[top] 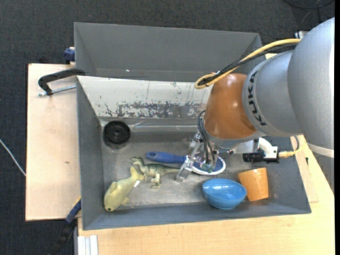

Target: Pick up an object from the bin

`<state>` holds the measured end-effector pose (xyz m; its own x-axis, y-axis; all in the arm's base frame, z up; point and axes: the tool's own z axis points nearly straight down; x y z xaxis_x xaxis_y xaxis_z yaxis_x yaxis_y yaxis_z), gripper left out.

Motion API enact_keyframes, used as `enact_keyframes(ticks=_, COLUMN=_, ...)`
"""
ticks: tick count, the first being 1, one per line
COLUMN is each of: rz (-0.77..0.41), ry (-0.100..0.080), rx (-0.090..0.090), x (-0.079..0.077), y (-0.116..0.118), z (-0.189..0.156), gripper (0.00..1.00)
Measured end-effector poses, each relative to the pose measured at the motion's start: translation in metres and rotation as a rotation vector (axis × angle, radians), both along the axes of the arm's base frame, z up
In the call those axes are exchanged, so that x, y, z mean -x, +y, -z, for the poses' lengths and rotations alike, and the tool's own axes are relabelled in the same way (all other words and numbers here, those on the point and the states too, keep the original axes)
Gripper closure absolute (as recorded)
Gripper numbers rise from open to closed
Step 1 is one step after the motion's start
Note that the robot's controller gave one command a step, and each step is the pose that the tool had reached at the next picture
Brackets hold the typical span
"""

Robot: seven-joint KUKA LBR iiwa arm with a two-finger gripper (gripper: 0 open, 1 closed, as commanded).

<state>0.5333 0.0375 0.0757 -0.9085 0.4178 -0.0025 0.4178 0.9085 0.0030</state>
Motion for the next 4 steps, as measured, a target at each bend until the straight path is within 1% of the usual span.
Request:
enact_keyframes(ticks=1, rz=0.0, ry=0.002, rx=-0.002, x=-0.001, y=0.001, z=-0.003, gripper=1.0)
enact_keyframes(ticks=4, rz=-0.005, ry=-0.001, rx=0.0, x=-0.003, y=0.003, z=-0.027, gripper=1.0)
